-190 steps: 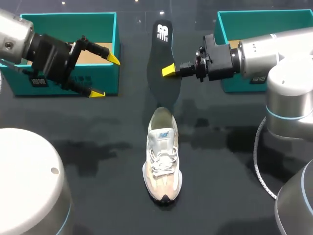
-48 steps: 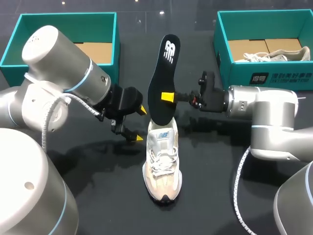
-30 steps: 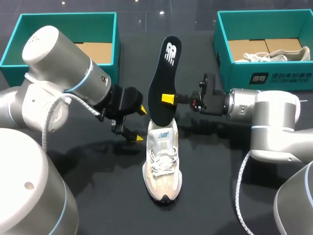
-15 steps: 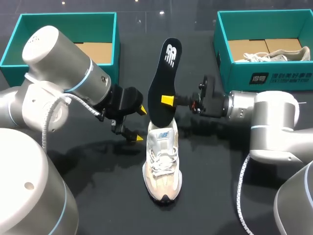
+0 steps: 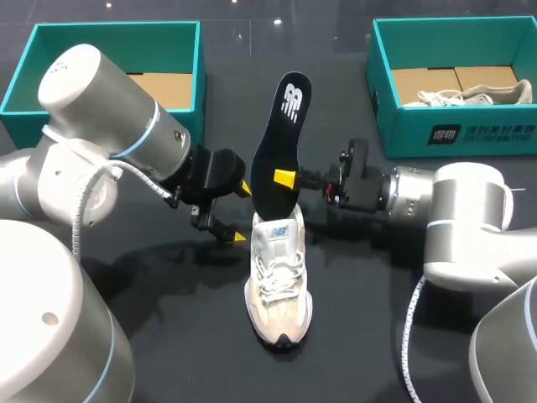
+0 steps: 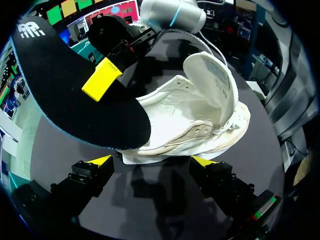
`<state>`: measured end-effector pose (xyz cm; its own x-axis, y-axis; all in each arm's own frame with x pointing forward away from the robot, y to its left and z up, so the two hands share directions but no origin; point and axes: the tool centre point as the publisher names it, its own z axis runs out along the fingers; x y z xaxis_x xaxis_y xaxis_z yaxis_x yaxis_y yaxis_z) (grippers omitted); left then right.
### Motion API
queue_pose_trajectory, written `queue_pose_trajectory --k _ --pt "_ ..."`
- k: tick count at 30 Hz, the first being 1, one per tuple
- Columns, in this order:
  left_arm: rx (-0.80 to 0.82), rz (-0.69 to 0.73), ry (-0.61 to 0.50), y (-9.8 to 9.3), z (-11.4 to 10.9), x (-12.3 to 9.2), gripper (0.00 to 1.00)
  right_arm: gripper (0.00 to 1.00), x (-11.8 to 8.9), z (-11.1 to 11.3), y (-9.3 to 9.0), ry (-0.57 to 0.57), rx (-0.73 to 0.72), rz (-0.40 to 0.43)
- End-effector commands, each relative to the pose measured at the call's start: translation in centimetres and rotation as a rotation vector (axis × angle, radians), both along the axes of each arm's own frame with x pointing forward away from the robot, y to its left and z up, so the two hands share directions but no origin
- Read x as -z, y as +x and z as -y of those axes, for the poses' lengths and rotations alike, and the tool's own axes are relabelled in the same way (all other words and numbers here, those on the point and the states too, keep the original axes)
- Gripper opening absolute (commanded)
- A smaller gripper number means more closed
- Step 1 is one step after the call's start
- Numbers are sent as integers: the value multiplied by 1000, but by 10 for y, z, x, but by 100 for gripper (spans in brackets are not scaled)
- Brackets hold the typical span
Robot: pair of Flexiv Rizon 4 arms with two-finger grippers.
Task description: Take the shoe out of the shoebox, open the shoe tongue, remove and reinsert the insole, then place the shoe into the shoebox
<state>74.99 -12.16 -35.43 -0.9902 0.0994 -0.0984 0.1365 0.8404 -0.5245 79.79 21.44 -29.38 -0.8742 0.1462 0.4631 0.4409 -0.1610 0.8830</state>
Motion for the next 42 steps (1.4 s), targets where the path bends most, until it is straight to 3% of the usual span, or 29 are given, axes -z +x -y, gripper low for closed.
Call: queue_pose_trajectory --k 1,15,42 --pt "0 1 1 0 1 1 100 0 -4 1 -5 -10 13 0" --pt "0 1 1 0 1 1 100 0 -7 5 -10 -27 18 -8" --pt "0 1 1 0 1 1 100 0 17 5 -22 -24 -14 -43"
